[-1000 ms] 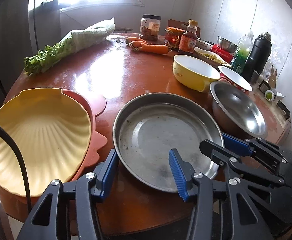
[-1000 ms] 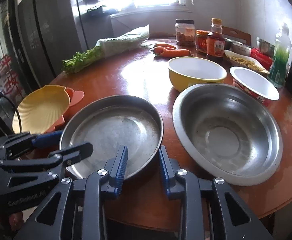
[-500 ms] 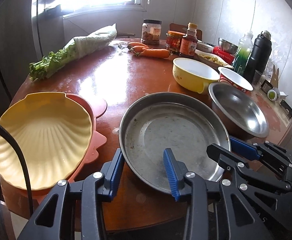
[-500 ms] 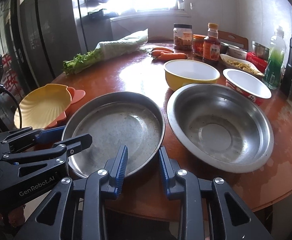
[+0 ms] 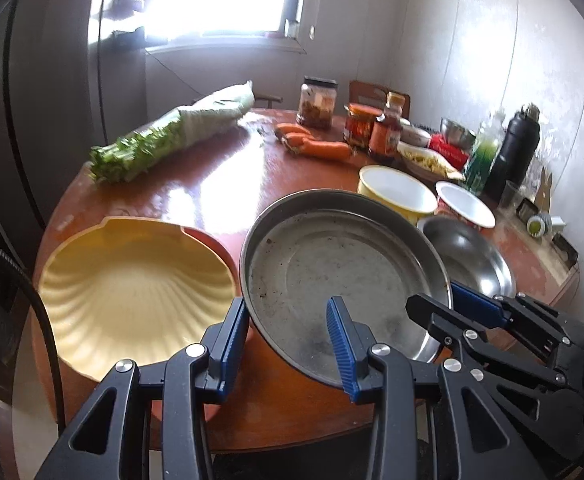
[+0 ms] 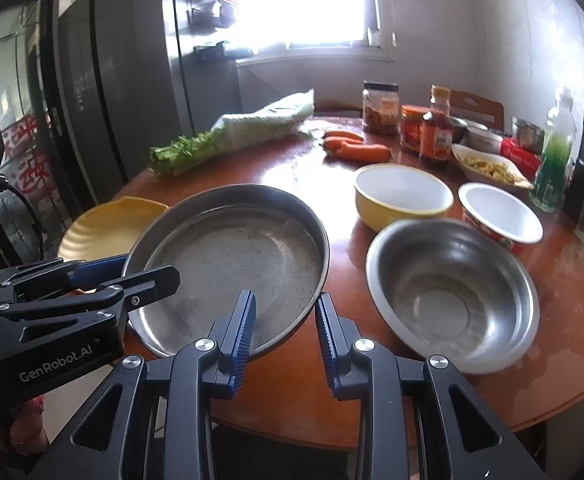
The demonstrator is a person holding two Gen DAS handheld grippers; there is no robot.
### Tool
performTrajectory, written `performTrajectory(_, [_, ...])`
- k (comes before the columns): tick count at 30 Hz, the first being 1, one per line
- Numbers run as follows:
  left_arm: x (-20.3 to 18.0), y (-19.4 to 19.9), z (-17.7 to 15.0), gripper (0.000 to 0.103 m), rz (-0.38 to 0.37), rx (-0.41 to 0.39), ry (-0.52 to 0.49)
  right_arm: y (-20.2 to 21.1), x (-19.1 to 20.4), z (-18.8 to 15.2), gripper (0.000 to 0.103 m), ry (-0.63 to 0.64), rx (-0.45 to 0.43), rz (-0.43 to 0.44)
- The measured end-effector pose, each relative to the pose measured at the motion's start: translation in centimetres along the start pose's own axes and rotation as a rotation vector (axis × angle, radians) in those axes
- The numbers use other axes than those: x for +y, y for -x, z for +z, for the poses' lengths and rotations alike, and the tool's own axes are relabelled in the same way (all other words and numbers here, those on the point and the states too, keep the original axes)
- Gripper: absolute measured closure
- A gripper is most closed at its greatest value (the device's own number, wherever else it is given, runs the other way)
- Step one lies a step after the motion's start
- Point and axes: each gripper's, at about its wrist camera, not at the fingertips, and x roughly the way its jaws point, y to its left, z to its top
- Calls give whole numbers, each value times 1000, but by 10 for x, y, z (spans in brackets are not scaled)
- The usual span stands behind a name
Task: Organize plates and bowls
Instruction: 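Lift the silver tray and carry it over the stacked yellow plate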
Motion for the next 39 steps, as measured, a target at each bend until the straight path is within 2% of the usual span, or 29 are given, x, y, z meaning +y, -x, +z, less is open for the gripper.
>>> performTrajectory(11, [34, 29, 15, 62, 39, -78, 59, 2, 31, 31, 72, 51, -58, 53])
performTrajectory(22, [72, 42, 24, 62, 103, -120, 120, -13, 69, 61, 71, 122, -80, 106])
performTrajectory(39, [104, 42, 19, 62, 164, -141, 167, -41, 106, 69, 71, 197, -54, 125])
